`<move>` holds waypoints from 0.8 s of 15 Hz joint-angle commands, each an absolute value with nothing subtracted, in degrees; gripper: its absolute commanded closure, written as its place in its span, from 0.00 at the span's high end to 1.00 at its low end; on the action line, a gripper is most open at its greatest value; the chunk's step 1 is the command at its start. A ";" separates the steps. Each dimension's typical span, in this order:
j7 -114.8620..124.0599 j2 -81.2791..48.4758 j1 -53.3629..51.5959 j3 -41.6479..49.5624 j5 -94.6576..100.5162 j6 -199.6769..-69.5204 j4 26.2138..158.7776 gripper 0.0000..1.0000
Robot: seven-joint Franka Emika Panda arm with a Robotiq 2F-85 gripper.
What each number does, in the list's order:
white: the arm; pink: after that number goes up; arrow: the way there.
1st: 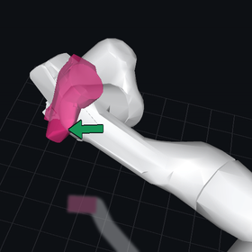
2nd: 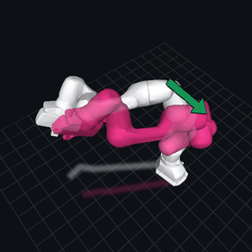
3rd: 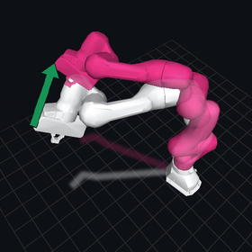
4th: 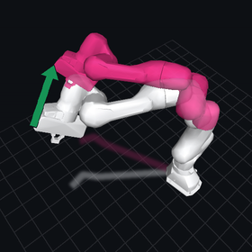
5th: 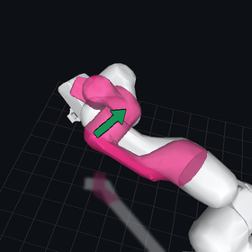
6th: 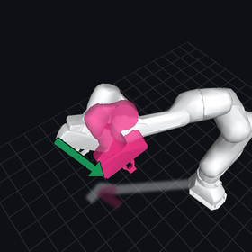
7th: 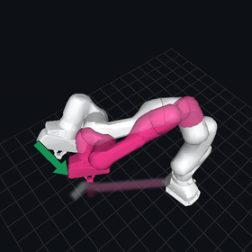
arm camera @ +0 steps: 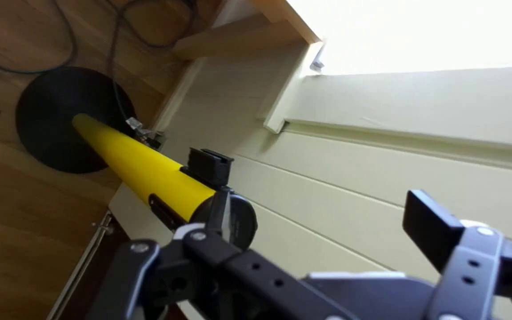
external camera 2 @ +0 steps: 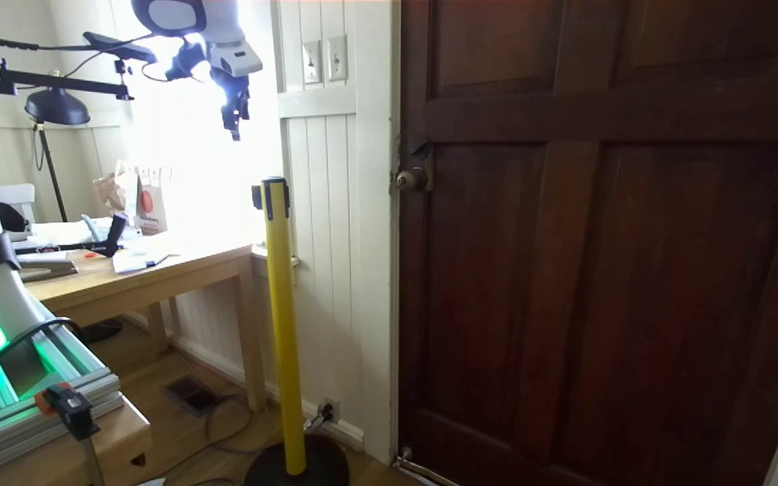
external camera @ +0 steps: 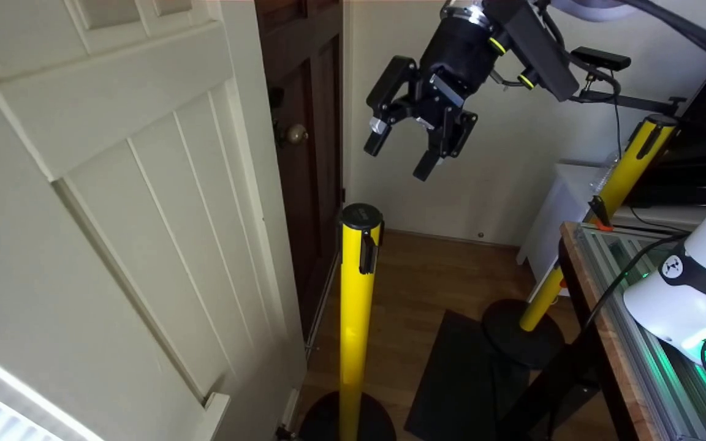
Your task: Turn on the light switches.
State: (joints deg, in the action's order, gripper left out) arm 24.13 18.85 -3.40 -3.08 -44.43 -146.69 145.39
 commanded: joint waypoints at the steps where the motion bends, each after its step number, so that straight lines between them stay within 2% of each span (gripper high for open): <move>1: 24.60 17.19 -4.81 -3.39 -54.36 -154.48 143.89 1.00; 8: 14.34 11.52 -10.78 -1.76 -80.93 -172.09 134.68 1.00; 9: 18.54 14.74 -8.31 -2.89 -73.81 -168.52 139.61 1.00; 12: 17.64 14.25 -8.58 -2.95 -74.74 -169.10 139.04 1.00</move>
